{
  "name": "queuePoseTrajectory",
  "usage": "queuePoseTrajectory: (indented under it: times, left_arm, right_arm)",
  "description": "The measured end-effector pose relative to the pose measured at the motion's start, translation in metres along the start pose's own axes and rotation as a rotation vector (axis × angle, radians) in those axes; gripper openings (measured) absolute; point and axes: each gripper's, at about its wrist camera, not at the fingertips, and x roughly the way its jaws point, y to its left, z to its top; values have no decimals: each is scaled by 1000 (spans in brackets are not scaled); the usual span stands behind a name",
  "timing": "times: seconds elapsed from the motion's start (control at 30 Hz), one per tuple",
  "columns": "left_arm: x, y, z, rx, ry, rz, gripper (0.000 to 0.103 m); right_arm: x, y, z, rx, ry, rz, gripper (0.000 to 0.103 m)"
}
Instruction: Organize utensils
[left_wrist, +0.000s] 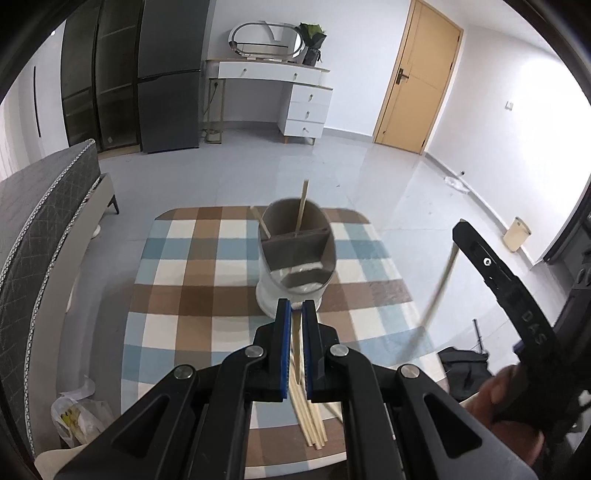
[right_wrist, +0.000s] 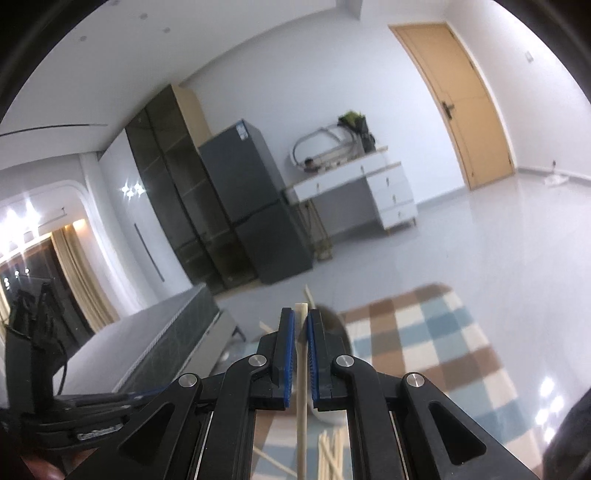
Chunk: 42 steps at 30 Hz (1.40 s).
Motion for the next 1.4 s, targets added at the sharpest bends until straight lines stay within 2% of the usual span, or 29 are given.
queuePoseTrajectory:
  times: [0.33,0.53,0.63,0.67,0.7,0.73,0.77,0.87,0.97,1.03,1.13,1.27,1.33,1.4]
  left_arm:
    - [-29,-4,69,7,-85,-62,1]
    - [-22,2,86,24,-107,-55,1]
    - [-15,8,76,39,-100,-55,1]
    - [-9,11,71,40,-86,-52,1]
    - [-4,13,65,39,-68,-54,1]
    - [1,16,59,38,-51,-55,1]
    - [3,17,57,40,-40,-49,1]
    - [22,25,39,42,7,-24,1]
    - [35,37,28,22,50,-14,1]
    - [39,45,22,9,65,-2,1]
    - [39,54,15,-16,84,4,1]
    - [39,64,9,-31,96,13,1]
    - [40,68,7,-38,102,11,1]
    - [39,71,6,-42,104,11,1]
  right_arm:
    - [30,6,61,-14,-128,12,6]
    - [53,1,73,-37,-90,67,8]
    - [59,-19,60,-59,-14,40,13]
    - [65,-30,50,-70,53,23,22]
    - [70,-38,42,-72,106,8,37]
    - [76,-47,31,-72,165,-9,43]
    - [87,-58,15,-71,261,-29,46]
    - [120,-82,-27,-69,510,-90,46]
    - [153,-97,-68,-66,704,-140,42]
    - [168,-101,-88,-72,782,-140,42]
    - [185,-99,-116,-136,848,-169,39]
    - [204,-95,-126,-174,860,-202,39]
    - [211,-92,-131,-188,859,-209,36]
    - [216,-87,-136,-232,869,-230,29]
